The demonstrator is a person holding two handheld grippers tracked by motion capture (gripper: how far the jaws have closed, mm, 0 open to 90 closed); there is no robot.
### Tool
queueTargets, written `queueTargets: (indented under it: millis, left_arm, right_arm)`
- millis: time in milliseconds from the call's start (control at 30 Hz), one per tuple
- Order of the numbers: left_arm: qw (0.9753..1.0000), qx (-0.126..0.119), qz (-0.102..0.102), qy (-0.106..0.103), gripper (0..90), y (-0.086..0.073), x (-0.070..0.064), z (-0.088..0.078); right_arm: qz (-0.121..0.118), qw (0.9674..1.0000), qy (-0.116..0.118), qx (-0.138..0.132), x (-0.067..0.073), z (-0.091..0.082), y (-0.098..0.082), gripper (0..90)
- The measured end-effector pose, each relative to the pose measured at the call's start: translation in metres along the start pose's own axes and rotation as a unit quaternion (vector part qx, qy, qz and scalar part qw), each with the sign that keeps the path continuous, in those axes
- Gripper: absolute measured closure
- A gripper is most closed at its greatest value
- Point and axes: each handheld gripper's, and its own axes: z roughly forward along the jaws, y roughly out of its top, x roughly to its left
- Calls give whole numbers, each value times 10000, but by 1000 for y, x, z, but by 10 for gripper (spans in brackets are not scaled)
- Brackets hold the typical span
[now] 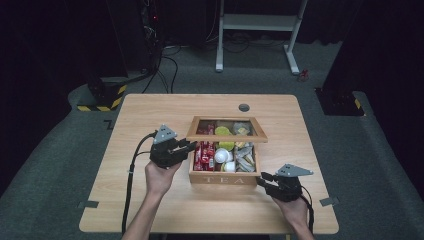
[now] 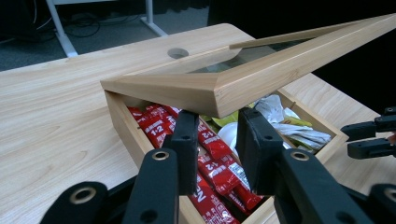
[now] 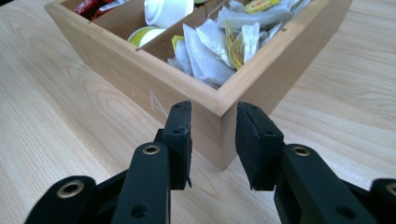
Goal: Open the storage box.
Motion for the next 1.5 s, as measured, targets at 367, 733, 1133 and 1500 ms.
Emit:
queueTargets:
  millis: [367, 733, 1133, 1500]
  left_arm:
    - [10000, -10, 26, -25, 690, 9, 3, 1]
    - [10000, 18, -22, -84, 690, 16, 3, 4]
    - [9999, 9, -55, -118, 691, 21, 6, 4]
    - [9998, 42, -143, -91, 690, 26, 12, 6]
  right_arm:
    - [-86, 9999, 15, -129, 1, -6, 15, 667]
    - [-210, 9996, 113, -136, 10, 6, 33, 667]
    - [-280, 9993, 224, -79, 15, 28, 53, 650]
    - [-366, 9989, 297, 15, 27, 52, 66, 579]
